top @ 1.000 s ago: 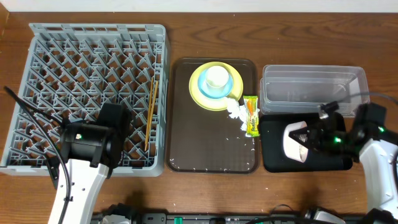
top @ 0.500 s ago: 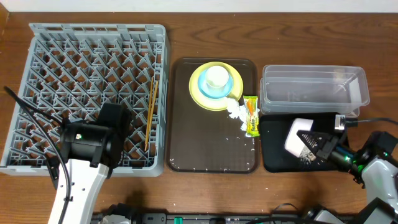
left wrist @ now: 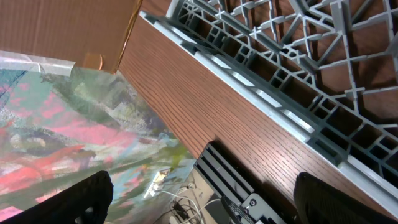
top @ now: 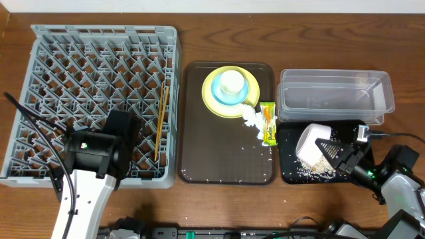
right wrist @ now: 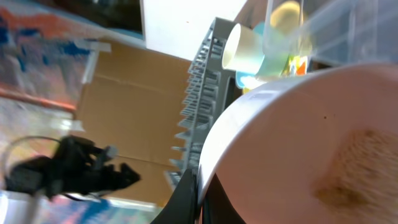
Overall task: Sort waste into correct bins and load items into the dishwasher
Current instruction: 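Tip the bowl to dump the rice onto the black tray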
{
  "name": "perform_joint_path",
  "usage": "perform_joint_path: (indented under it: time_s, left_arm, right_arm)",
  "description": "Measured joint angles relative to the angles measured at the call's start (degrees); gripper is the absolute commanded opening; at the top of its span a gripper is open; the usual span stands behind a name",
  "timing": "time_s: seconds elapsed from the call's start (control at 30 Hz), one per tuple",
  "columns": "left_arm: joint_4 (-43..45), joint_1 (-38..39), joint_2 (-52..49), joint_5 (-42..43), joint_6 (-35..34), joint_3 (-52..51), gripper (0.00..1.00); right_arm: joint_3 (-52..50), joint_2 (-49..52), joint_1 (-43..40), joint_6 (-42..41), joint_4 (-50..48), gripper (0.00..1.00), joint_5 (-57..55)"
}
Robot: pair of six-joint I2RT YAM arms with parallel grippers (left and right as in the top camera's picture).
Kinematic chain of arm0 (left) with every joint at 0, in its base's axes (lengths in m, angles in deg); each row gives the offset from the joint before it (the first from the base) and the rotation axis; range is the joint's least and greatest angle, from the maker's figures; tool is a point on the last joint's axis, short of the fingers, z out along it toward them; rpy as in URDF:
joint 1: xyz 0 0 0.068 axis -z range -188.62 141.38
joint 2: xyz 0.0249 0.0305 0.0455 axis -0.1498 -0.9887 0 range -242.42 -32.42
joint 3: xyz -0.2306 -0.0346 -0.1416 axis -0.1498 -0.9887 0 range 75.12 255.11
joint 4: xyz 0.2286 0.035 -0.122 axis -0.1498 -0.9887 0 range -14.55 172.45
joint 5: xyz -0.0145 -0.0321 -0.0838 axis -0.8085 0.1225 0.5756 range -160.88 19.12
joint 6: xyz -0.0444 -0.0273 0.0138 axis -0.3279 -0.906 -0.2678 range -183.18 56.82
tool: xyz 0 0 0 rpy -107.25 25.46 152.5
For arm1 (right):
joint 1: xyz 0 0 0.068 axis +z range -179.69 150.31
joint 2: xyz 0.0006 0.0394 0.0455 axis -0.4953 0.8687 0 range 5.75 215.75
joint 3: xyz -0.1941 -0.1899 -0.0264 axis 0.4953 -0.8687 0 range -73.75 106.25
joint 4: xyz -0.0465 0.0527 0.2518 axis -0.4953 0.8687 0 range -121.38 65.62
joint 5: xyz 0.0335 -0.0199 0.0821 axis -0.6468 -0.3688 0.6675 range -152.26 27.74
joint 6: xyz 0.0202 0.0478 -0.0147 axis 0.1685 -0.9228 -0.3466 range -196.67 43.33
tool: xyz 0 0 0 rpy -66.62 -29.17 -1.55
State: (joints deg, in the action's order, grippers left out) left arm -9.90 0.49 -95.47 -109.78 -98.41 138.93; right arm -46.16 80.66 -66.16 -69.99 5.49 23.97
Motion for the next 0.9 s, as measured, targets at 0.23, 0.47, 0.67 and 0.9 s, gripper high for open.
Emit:
perform_joint_path:
  time_s: [0.23, 0.47, 0.67, 0.9]
  left_arm:
    - [0.00, 0.00, 0.00, 0.00, -0.20, 0.00, 0.93]
    - [0.00, 0.00, 0.00, 0.00, -0.42, 0.00, 0.94]
    - [0.00, 0.00, 0.00, 0.00, -0.59, 0.00, 0.94]
    - [0.00, 0.00, 0.00, 0.00, -0.57, 0.00, 0.94]
  right_arm:
    - [-0.22, 0.00, 0.00, -7.93, -7.52, 0.01, 0.76]
    - [-0.26, 0.00, 0.00, -13.99, -9.86, 0.01, 0.90]
    - [-0.35, 0.00, 0.00, -17.05, -11.04, 0.01, 1.09]
    - [-0.35, 0.00, 0.00, -17.94, -10.78, 0.01, 1.25]
